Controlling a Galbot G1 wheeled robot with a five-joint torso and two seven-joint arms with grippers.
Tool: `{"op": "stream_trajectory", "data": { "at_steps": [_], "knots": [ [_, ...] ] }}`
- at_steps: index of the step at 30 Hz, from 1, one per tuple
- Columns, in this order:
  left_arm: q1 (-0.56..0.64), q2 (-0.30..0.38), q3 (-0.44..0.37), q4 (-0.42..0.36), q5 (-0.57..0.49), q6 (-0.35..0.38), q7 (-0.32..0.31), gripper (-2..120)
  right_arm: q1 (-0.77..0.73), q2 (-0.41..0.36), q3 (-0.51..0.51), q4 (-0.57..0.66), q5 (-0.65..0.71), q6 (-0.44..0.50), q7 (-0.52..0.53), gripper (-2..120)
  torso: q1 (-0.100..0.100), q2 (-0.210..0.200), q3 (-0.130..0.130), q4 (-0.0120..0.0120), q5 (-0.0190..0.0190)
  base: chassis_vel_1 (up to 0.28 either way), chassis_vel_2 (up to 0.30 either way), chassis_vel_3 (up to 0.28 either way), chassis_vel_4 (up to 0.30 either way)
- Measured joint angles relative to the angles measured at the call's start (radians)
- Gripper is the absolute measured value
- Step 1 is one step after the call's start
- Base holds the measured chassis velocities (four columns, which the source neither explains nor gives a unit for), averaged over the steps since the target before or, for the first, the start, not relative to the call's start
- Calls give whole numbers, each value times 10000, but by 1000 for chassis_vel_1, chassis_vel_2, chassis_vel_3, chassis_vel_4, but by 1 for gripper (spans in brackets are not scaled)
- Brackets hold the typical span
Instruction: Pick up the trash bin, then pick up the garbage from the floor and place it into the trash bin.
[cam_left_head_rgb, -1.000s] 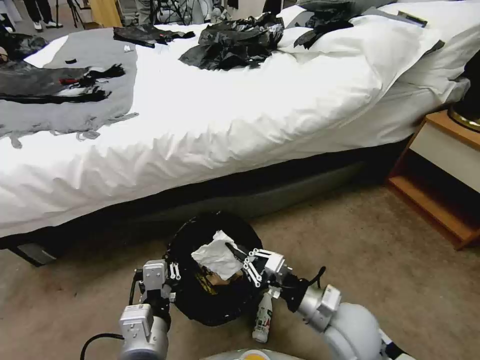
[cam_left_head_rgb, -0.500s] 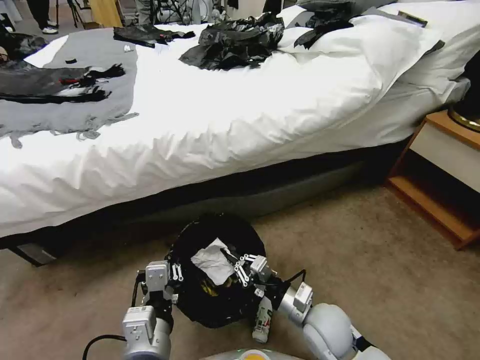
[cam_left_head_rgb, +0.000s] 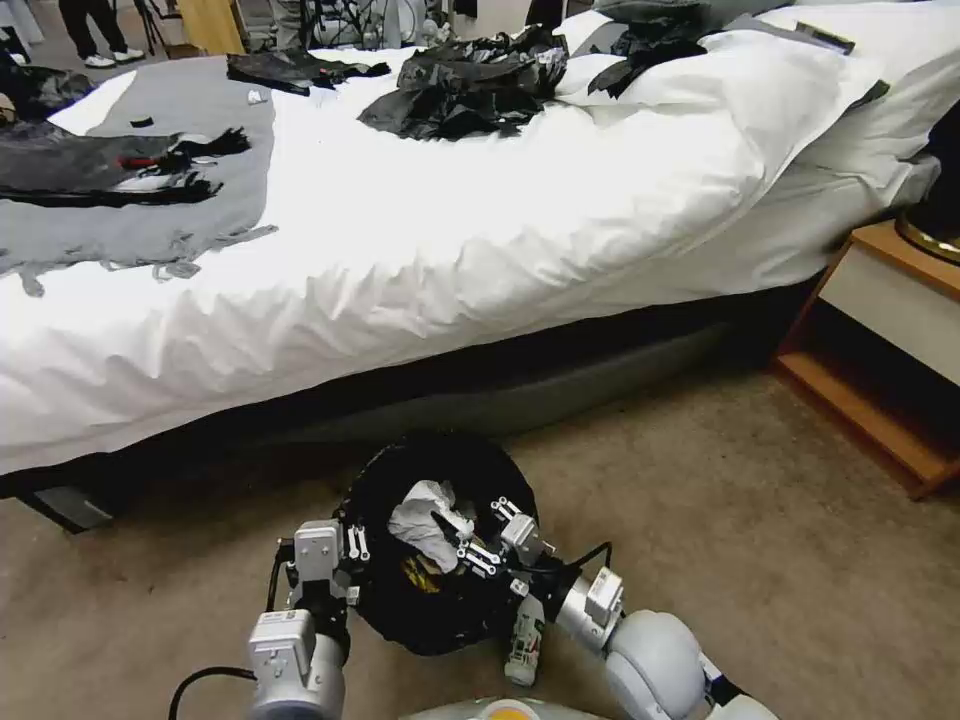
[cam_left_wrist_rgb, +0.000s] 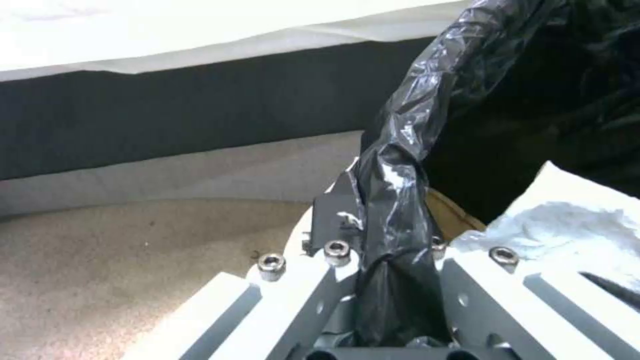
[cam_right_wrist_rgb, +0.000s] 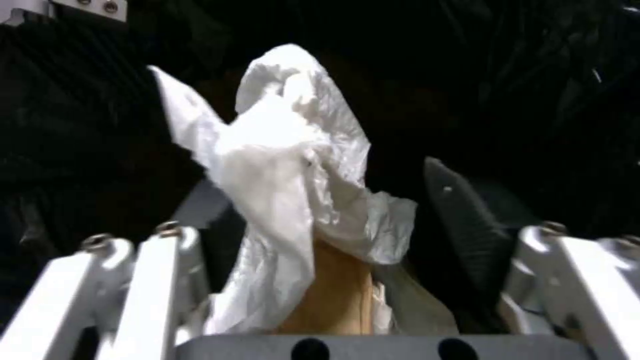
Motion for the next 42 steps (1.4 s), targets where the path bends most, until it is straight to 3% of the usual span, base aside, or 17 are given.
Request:
{"op": "stream_trajectory", "data": {
  "at_steps": [5, 10, 20, 32, 42],
  "knots": [
    [-38, 7, -1, 13, -20, 15, 2, 1, -45, -25, 70, 68, -1, 1, 5, 88, 0, 0, 0, 0, 0, 0, 0, 0, 0],
    [-41, 6, 6, 26, -23, 20, 8, 1, -124, -78, 139, 145, -7, 11, 1, 100, 0, 0, 0, 0, 0, 0, 0, 0, 0],
    [-26, 15, -3, 31, -34, 22, 11, 1, -326, -229, 376, 456, -81, 143, -8, 100, 0, 0, 1, 0, 0, 0, 0, 0, 0],
    [-189, 41, -237, 483, -73, -4, -86, 0, -796, -204, 1126, 2363, -69, 635, 363, 100, 0, 0, 0, -1, 0, 0, 0, 0, 0],
    [-235, 52, -323, 563, -149, 25, -83, 0, -867, -145, 1118, 2440, 22, 782, 300, 100, 0, 0, 0, 0, 0, 0, 0, 0, 0]
  ]
}}
